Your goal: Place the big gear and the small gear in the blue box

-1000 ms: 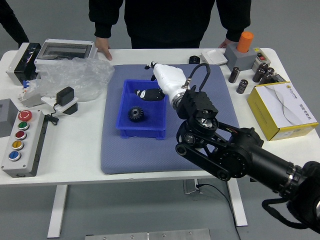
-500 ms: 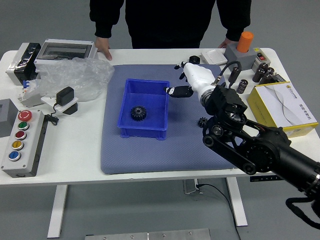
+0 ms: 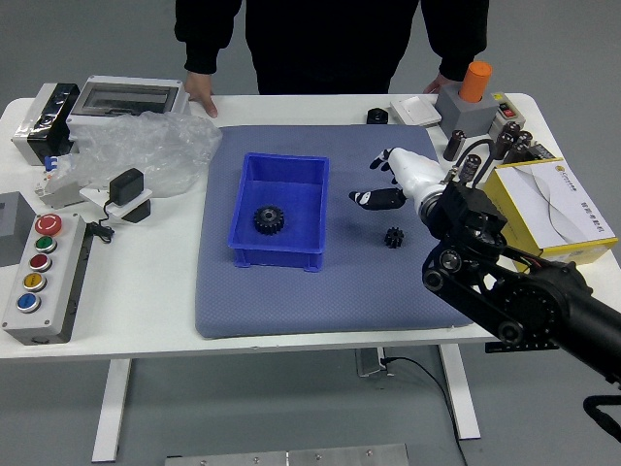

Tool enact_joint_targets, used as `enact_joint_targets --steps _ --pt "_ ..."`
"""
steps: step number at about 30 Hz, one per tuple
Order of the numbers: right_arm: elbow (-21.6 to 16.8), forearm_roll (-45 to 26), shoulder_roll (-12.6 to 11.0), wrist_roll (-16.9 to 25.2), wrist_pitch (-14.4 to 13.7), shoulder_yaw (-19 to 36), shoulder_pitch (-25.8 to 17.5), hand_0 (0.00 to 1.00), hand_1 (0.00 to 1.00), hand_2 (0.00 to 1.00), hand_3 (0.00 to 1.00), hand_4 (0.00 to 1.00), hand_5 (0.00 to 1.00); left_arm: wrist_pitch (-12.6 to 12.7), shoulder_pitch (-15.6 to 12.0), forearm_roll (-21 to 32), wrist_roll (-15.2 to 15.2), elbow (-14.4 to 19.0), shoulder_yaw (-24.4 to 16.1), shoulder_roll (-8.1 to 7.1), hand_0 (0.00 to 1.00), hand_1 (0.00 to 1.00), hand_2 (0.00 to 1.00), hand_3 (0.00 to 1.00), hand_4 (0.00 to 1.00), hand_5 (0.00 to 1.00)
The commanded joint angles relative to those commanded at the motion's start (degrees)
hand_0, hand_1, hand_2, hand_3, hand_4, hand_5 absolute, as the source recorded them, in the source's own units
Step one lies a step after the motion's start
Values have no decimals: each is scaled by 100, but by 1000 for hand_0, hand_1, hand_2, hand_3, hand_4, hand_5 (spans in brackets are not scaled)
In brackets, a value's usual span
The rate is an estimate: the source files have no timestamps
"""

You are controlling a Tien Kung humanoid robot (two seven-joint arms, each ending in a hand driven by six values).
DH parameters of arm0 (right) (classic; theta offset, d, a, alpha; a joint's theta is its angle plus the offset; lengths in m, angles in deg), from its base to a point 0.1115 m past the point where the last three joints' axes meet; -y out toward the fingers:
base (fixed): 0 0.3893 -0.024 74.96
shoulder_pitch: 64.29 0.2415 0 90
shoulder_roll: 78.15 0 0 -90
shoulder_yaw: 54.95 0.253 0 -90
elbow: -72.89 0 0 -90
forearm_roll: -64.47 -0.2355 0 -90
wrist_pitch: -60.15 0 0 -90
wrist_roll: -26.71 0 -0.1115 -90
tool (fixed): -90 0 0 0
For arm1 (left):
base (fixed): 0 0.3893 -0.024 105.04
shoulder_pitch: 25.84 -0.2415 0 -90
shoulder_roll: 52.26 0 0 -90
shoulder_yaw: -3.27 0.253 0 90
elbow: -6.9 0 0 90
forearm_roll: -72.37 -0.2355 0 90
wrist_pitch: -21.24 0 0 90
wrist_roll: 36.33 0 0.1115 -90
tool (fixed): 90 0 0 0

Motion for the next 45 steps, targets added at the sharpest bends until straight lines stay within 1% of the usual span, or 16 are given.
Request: enact_joint_targets --steps 5,6,11,12,13,17,18,23,24,35,36,41,42,45 --pt "48 -89 -108 0 35 -109 -99 710 666 778 715 828 424 7 4 21 6 0 14 1 809 784 795 749 594 250" --pt "55 -112 -132 0 54 -136 -111 699 629 759 721 809 405 8 7 24 7 0 15 0 809 785 795 749 594 250" --pt "58 -198 -224 0 167 -217 -133 699 629 759 721 809 405 9 16 33 7 0 18 -3 809 785 795 749 594 250" --pt "55 -211 -238 0 188 -230 -132 693 602 749 727 803 401 9 17 34 7 0 19 -4 808 785 795 750 594 250" --pt "49 -231 -256 0 223 -250 -127 693 602 749 727 803 401 10 17 35 6 0 20 -6 808 785 795 750 594 250" --pt "20 -308 -302 0 353 -351 -107 693 602 749 727 803 401 9 14 30 1 0 18 -13 808 785 795 750 594 250" --pt "14 -327 -309 0 380 -378 -104 687 568 726 731 782 374 9 14 30 1 0 17 -15 808 785 795 750 594 250" --pt "-8 -427 -335 0 488 -504 -105 687 568 726 731 782 374 4 13 19 -1 0 10 -16 808 785 795 750 594 250" --pt "-11 -439 -338 0 502 -519 -103 685 550 722 730 767 360 4 12 19 -1 0 9 -17 807 785 795 750 594 250" --pt "-7 -465 -333 0 555 -594 -118 684 549 720 728 754 353 -3 13 -6 -5 0 -4 -15 807 785 795 749 594 250" --pt "-5 -463 -334 0 559 -603 -121 677 545 709 721 718 325 -2 13 -7 -5 0 -4 -16 807 784 795 750 594 250" --pt "4 -467 -354 0 568 -669 -129 677 545 709 721 718 325 2 9 0 -5 0 5 -20 807 784 795 750 594 250" --pt "5 -467 -359 0 569 -688 -132 668 542 695 704 661 296 3 8 2 -5 0 7 -20 807 785 795 749 594 250" --pt "10 -454 -371 0 563 -729 -147 668 542 695 704 661 296 5 8 9 -4 0 13 -18 807 785 795 749 594 250"
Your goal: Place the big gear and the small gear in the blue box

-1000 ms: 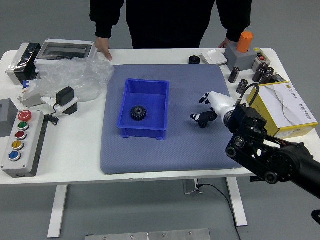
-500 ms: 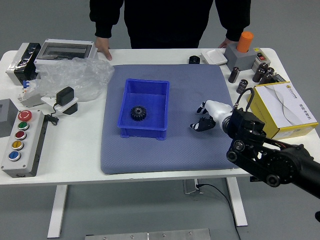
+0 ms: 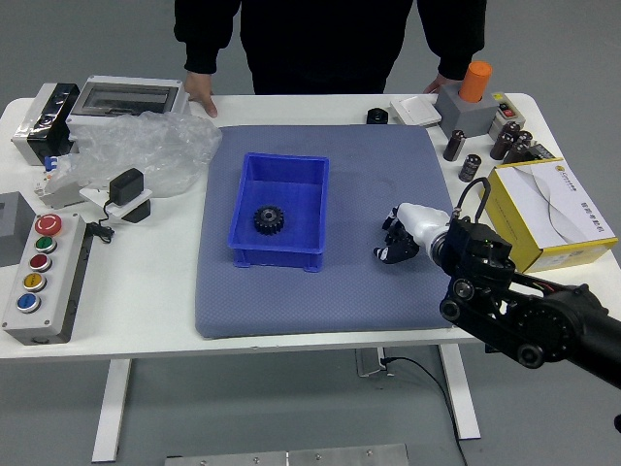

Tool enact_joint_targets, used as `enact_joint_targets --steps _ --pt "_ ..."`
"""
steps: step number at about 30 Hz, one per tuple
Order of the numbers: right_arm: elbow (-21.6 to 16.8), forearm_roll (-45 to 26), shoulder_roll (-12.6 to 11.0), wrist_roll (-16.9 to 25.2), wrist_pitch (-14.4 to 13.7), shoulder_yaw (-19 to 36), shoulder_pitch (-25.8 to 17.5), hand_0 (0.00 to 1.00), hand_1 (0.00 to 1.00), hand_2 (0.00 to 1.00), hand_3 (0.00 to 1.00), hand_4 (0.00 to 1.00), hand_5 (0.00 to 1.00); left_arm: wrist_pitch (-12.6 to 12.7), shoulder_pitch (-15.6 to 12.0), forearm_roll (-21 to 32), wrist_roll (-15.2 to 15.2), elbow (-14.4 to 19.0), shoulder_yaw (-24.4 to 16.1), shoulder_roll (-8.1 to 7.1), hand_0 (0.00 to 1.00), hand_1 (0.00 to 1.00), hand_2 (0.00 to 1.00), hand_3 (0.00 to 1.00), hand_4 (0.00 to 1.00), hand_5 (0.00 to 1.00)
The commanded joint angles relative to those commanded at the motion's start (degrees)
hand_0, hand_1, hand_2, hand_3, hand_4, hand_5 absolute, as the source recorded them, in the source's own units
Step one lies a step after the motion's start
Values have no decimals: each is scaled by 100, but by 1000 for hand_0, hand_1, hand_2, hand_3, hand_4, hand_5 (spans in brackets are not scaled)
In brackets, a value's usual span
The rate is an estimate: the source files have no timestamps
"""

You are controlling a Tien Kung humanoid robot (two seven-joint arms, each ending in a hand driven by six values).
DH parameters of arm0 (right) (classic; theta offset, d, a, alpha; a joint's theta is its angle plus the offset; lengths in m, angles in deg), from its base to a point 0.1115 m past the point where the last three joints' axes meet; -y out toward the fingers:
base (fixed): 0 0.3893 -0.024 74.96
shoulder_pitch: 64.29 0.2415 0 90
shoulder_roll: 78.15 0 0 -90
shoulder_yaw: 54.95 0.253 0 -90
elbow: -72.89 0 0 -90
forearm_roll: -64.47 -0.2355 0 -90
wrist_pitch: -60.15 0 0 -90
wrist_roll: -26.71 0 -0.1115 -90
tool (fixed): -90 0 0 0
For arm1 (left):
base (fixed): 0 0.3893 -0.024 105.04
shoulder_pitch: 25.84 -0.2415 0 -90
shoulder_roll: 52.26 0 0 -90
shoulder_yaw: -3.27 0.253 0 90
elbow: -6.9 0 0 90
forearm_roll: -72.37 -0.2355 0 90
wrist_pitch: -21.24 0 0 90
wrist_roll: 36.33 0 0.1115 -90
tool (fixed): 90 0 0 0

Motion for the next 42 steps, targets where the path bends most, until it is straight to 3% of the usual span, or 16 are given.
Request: enact_joint_targets --steps 2,3,8,9,20,21,42 --pt "4 21 -9 0 -12 -21 -10 668 542 695 704 661 296 1 0 3 1 0 3 1 807 785 795 749 594 250" --pt "6 32 -14 0 -20 -31 -14 701 536 637 668 534 223 1 -1 5 2 0 4 1 807 785 795 749 594 250" --pt "20 96 -26 0 -113 -55 -34 701 536 637 668 534 223 4 1 10 4 0 7 4 807 785 795 749 594 250" --pt "24 107 -26 0 -141 -57 -38 709 530 587 644 478 193 4 2 10 4 0 7 5 807 784 795 749 594 250" --pt "45 185 -17 0 -314 -58 -60 703 526 562 627 450 190 13 3 28 4 0 29 12 807 784 795 749 594 250" --pt "46 194 -14 0 -321 -64 -65 702 526 560 616 437 155 14 3 30 5 0 30 12 807 784 795 749 594 250" --pt "-38 432 1 0 -402 108 -37 705 521 546 611 454 97 15 9 57 10 0 37 12 807 783 795 749 594 250"
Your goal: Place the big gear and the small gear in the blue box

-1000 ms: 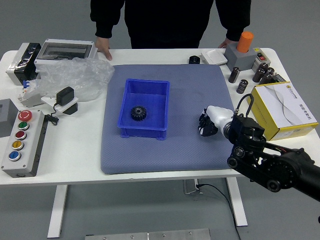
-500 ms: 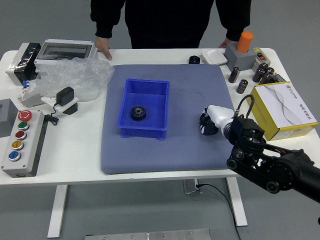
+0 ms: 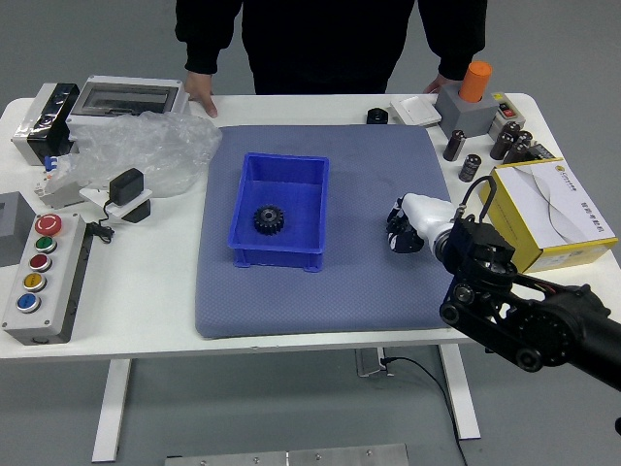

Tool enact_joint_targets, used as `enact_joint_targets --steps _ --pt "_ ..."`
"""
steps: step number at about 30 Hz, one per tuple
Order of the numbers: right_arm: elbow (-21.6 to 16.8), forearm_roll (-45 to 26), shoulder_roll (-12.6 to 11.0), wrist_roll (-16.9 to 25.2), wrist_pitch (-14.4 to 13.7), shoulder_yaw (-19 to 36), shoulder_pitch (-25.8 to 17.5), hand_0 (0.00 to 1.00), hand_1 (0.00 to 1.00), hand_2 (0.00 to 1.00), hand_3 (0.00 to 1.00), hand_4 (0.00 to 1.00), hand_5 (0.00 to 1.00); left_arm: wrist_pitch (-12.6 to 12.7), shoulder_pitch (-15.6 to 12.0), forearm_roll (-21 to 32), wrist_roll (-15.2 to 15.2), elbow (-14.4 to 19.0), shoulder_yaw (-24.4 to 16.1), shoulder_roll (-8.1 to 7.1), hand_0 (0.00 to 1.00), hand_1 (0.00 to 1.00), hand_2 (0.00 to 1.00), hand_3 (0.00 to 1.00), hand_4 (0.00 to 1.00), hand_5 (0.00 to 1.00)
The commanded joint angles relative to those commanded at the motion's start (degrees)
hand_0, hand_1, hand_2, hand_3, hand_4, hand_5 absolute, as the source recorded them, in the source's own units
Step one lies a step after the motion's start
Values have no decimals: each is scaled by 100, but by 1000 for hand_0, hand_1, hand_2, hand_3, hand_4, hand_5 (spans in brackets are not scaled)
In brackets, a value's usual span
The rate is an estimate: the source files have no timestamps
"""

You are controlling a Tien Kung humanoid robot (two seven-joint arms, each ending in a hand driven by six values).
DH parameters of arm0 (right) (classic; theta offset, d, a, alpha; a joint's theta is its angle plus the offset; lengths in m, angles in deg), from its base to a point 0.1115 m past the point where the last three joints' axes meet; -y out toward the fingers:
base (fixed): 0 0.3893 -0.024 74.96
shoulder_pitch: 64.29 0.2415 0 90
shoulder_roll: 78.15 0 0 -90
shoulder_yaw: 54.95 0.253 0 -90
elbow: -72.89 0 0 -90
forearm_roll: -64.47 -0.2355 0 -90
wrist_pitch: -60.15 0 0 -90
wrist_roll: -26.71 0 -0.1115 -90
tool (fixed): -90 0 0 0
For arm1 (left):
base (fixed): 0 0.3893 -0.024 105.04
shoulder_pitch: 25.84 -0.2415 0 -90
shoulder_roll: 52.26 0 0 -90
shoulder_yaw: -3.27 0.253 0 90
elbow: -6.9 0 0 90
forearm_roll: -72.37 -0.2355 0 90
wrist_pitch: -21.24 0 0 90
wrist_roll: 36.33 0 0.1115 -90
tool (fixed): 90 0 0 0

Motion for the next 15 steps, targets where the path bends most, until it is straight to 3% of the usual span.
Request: enact_joint_targets --steps 15 --pt "-516 641 69 0 276 553 272 706 521 543 612 475 76 -17 -10 -44 -4 0 -31 -10 807 784 794 749 594 250"
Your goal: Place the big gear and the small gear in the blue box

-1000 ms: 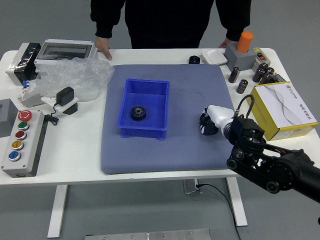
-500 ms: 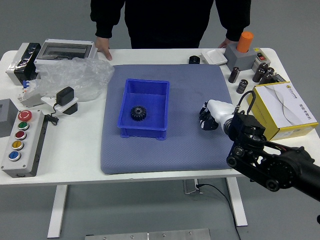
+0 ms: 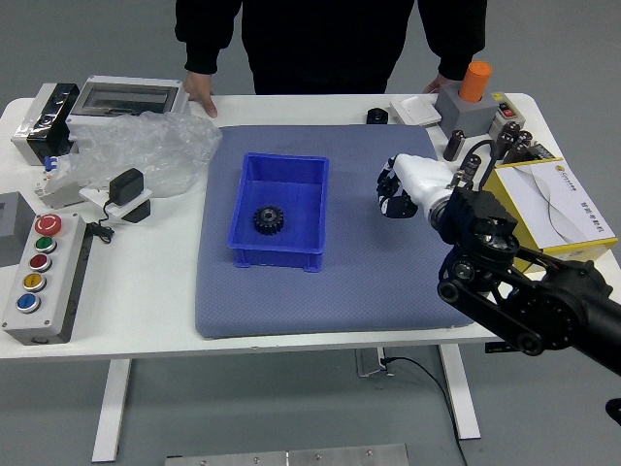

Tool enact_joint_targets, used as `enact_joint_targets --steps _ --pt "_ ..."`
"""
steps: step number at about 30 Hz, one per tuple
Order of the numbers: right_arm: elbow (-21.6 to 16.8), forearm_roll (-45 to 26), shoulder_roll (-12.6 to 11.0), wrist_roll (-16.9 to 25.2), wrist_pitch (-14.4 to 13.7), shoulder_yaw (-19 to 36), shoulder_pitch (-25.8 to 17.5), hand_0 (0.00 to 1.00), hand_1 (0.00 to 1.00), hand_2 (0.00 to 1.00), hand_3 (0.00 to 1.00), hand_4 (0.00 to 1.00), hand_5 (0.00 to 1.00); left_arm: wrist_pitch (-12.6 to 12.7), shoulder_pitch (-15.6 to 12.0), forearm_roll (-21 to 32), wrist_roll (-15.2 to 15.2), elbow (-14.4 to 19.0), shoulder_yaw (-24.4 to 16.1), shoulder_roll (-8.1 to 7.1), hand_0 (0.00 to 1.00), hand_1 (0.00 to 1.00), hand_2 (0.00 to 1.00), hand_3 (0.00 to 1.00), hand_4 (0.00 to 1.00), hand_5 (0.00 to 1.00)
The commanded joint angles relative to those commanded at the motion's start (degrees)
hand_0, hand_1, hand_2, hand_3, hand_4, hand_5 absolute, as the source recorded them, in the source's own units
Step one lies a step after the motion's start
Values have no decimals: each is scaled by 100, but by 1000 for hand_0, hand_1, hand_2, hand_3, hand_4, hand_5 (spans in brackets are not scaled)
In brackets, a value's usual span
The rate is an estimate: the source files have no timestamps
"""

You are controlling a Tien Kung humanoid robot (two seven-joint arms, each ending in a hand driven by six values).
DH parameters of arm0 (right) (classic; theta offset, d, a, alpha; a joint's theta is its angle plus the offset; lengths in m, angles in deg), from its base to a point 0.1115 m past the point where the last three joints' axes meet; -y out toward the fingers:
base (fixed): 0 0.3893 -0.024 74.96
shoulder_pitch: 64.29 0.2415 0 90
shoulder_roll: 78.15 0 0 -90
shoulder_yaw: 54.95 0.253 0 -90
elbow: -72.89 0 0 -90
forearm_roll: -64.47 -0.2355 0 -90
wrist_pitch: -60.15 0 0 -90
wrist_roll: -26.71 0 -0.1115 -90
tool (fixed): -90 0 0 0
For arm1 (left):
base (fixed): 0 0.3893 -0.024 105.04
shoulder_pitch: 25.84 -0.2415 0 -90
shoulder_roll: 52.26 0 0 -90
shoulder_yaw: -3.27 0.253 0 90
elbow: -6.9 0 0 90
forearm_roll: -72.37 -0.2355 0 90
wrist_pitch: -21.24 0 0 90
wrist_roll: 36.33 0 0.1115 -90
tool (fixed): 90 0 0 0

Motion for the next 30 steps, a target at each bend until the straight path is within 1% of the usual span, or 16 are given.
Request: enact_joint_targets --steps 3,8,14,23,24,29,30 --pt "-103 147 93 0 62 83 93 706 523 544 614 483 67 -6 -3 -17 -2 0 -10 -3 807 784 795 749 594 250" --pt "-141 298 337 0 98 104 226 706 522 543 615 490 65 -20 -5 -56 -5 0 -29 -4 807 783 795 749 594 250" --pt "-48 389 717 0 76 13 343 706 523 543 616 494 61 -38 -15 -122 -9 0 -60 -6 808 784 795 749 594 250" --pt "153 539 1351 0 -58 -69 403 706 522 544 615 495 61 -59 -33 -196 -22 0 -96 7 807 784 795 749 594 250" --pt "172 552 1403 0 -67 -67 404 706 526 552 626 481 77 -61 -33 -203 -23 0 -100 9 808 784 795 749 594 250" --pt "272 554 1635 0 -32 -48 396 706 526 552 626 481 77 -71 -34 -230 -25 0 -114 16 808 784 795 749 594 250" --pt "292 524 1667 0 -12 -47 391 667 573 699 885 726 316 -73 -33 -233 -25 0 -116 17 808 784 795 749 595 250"
